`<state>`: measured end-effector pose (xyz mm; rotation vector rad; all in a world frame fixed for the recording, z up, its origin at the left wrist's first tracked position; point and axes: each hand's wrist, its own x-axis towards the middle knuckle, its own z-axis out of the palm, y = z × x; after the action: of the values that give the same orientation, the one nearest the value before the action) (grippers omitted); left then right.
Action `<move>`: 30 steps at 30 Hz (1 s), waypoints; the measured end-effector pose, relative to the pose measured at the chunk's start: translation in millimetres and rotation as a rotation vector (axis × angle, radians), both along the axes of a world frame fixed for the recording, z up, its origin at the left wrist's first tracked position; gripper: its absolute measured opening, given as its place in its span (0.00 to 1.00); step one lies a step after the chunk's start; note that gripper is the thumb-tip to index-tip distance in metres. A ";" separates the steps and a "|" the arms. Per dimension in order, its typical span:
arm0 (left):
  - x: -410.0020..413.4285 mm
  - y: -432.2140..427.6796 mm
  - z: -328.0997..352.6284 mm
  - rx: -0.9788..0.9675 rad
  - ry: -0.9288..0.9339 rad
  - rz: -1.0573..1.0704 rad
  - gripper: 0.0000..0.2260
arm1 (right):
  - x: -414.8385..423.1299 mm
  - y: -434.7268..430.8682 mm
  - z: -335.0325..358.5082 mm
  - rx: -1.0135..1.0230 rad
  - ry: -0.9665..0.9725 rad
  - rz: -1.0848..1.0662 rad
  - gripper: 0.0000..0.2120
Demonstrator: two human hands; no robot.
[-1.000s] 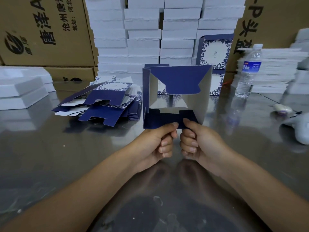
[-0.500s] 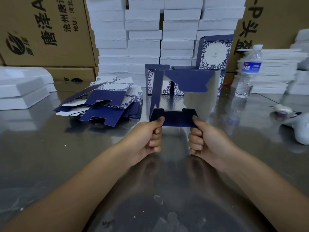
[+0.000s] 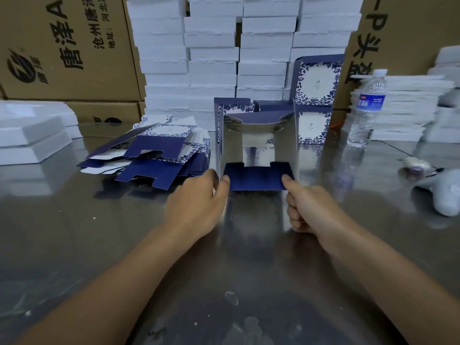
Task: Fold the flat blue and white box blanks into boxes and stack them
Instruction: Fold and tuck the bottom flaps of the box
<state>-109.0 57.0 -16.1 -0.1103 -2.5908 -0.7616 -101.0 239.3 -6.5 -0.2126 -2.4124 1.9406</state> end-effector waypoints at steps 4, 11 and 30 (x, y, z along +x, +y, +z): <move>0.7 0.9 -2.2 -0.019 0.074 -0.066 0.11 | 1.3 10.8 -9.6 0.865 0.291 -0.208 0.19; 10.6 7.6 2.5 0.329 0.282 -0.225 0.34 | -4.4 6.7 -11.1 0.449 0.743 -0.064 0.34; 10.5 9.9 10.8 0.768 0.277 -0.256 0.21 | -8.2 5.2 -14.6 0.234 0.730 0.059 0.13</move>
<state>-98.4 66.9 -5.3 -0.2872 -1.8927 -1.6431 -109.1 244.5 -21.2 0.4917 -2.1055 1.3805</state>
